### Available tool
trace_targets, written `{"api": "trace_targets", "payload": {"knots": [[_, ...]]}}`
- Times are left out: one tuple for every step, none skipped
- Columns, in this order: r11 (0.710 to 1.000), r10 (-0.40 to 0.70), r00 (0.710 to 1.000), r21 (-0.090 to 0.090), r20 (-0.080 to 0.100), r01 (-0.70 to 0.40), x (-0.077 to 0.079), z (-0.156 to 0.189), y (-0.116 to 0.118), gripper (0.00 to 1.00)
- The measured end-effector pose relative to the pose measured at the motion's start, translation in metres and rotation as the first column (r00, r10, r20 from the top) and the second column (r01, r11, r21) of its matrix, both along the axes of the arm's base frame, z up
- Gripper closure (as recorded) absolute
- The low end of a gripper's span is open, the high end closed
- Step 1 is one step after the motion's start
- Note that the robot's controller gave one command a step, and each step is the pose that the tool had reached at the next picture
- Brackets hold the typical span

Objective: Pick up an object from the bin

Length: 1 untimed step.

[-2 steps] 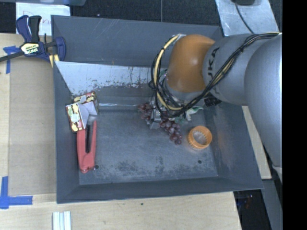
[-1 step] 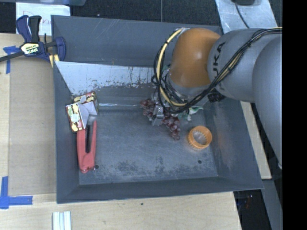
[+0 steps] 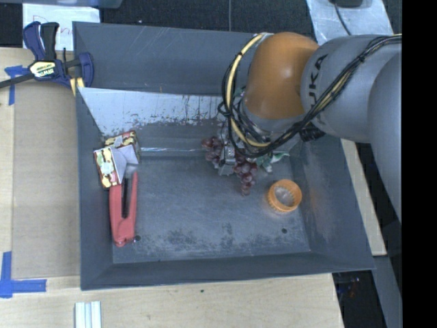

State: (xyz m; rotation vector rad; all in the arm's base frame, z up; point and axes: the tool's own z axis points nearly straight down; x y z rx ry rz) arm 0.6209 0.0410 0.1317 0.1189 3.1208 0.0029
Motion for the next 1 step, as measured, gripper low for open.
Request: {"api": "trace_targets", "payload": {"knots": [[1.0, 0.001, 1.0, 0.0, 0.001, -0.001, 0.0001, 0.0222, -0.0001, 1.0]]}}
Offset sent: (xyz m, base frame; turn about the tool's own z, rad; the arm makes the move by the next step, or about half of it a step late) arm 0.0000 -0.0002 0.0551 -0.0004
